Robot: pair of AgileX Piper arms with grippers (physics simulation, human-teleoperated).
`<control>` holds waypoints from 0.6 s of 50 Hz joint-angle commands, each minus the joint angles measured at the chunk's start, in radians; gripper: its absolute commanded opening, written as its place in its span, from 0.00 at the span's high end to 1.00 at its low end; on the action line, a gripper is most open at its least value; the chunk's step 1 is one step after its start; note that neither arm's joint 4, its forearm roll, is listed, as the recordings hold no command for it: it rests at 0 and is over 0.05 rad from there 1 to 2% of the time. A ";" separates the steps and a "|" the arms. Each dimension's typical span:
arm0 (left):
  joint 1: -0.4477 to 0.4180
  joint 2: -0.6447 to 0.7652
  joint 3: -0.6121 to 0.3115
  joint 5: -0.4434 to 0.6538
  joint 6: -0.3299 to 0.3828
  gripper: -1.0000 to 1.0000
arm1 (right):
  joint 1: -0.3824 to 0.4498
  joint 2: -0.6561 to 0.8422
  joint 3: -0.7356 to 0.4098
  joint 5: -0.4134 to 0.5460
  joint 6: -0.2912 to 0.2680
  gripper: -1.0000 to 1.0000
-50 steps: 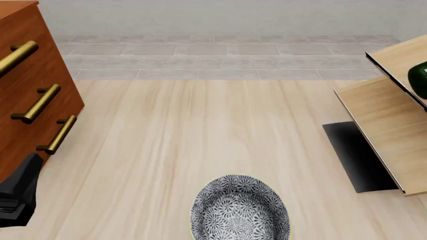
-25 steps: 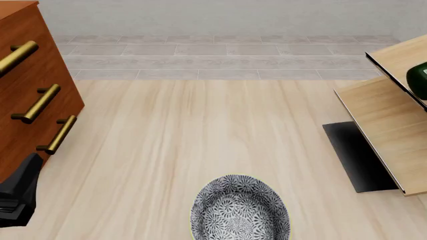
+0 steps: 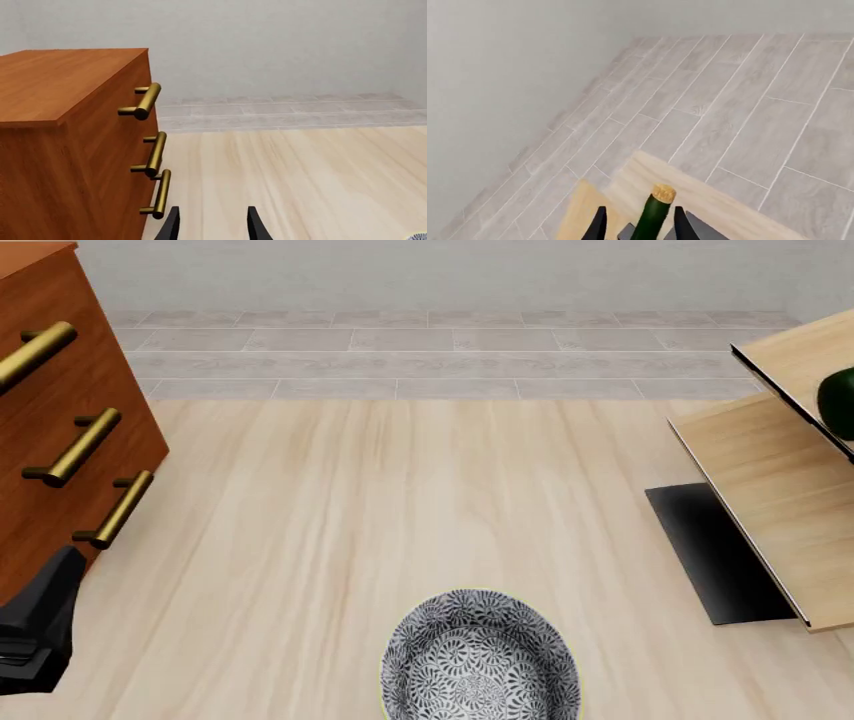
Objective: Put the wine bottle on the wine rack.
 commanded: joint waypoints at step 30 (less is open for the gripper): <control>-0.005 0.000 0.000 0.000 0.000 0.00 | -0.002 -0.014 -0.027 0.026 0.004 0.00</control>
